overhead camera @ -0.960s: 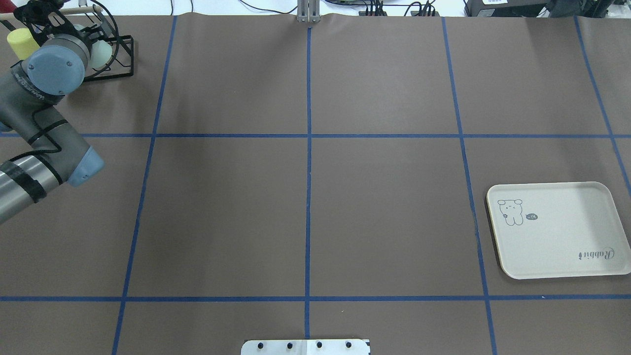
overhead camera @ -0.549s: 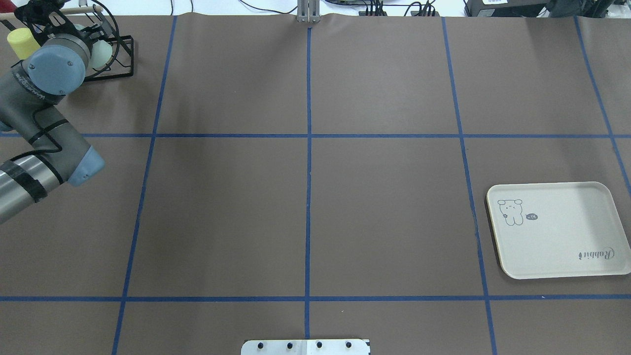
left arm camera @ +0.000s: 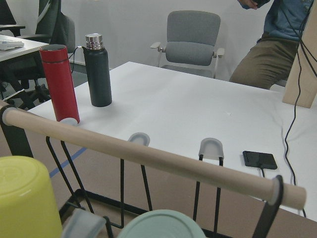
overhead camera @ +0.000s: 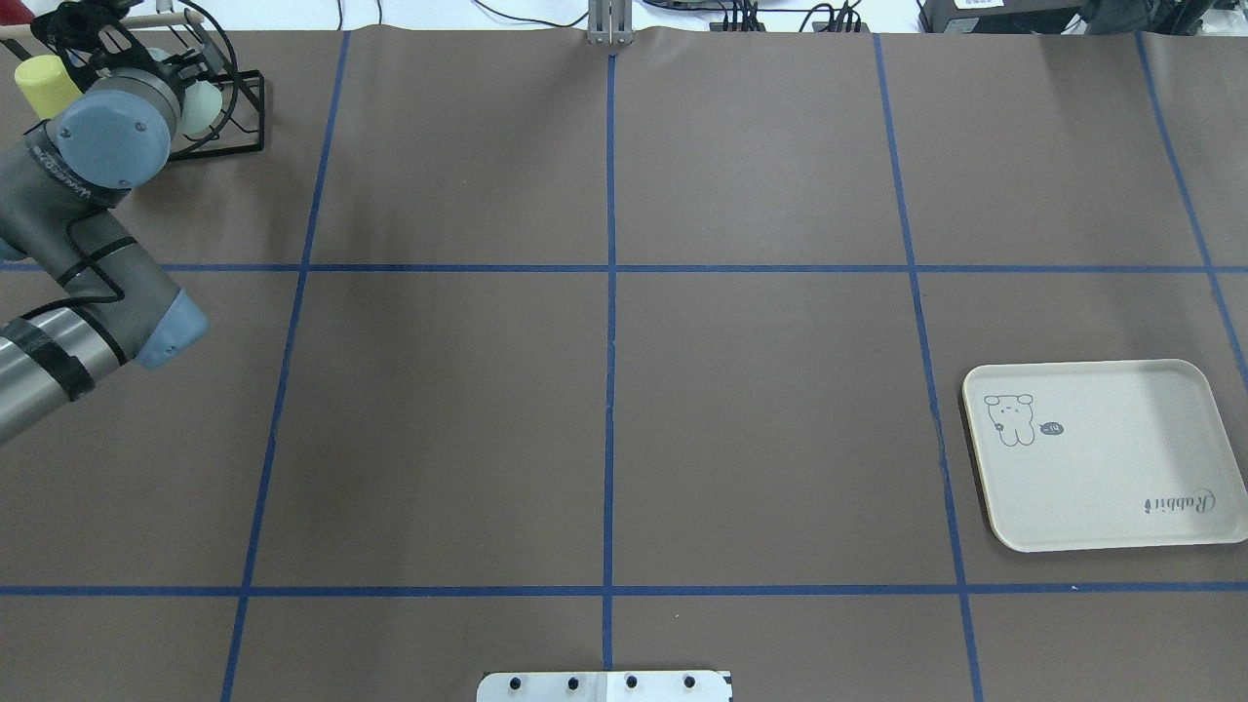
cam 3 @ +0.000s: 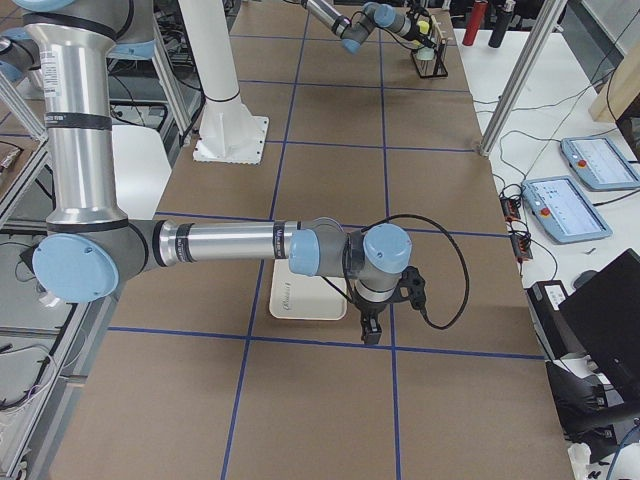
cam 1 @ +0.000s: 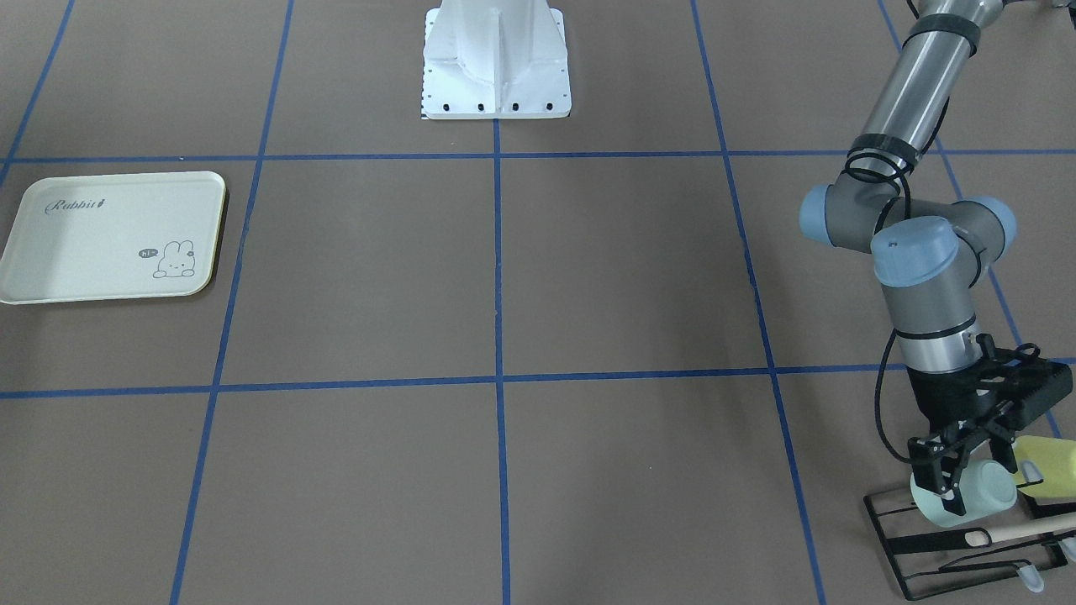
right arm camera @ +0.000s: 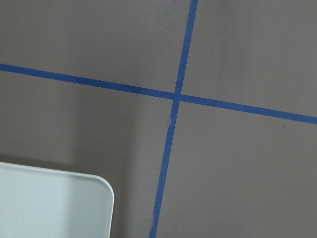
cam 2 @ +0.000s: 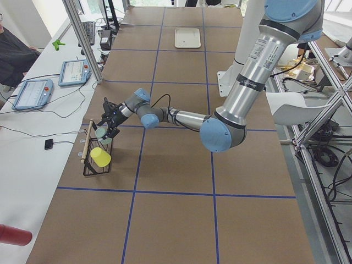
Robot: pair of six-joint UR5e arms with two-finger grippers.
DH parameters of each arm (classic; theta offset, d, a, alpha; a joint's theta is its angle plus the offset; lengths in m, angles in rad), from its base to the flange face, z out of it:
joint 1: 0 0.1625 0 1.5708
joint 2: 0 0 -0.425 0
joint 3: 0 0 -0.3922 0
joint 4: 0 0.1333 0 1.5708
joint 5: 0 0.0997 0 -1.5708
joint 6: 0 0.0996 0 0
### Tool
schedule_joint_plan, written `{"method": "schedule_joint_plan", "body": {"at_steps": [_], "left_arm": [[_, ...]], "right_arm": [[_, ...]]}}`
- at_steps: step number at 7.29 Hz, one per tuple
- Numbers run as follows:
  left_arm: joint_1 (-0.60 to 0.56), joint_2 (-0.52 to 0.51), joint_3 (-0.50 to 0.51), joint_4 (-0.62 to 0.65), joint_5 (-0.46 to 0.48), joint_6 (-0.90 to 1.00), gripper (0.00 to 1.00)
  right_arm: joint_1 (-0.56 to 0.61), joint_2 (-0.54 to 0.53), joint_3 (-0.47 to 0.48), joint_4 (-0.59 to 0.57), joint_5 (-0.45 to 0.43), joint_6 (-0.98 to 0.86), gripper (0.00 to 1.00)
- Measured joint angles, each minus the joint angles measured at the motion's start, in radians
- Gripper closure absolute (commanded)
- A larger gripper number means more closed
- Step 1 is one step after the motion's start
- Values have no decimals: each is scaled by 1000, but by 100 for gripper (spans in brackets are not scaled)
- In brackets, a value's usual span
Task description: Left arm grabs green cup and hands to right arm on tray
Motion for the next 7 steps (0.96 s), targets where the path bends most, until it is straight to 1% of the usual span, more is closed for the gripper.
{"method": "schedule_joint_plan", "body": {"at_steps": [1,2,4,6,7], "left_arm": [[0,0,3,0,-1,0,1],[0,0,5,1,-2,0,10],[0,0,6,1,-3,0,32],[0,0,6,0,-2,0,63],[-1,0,3,-1,-3,-2,74]], "right_arm": [[0,0,0,0,0,0,0],[0,0,0,0,0,0,0],[0,1,1,0,0,0,0],[0,0,2,0,0,0,0],[0,0,2,0,0,0,0]]}}
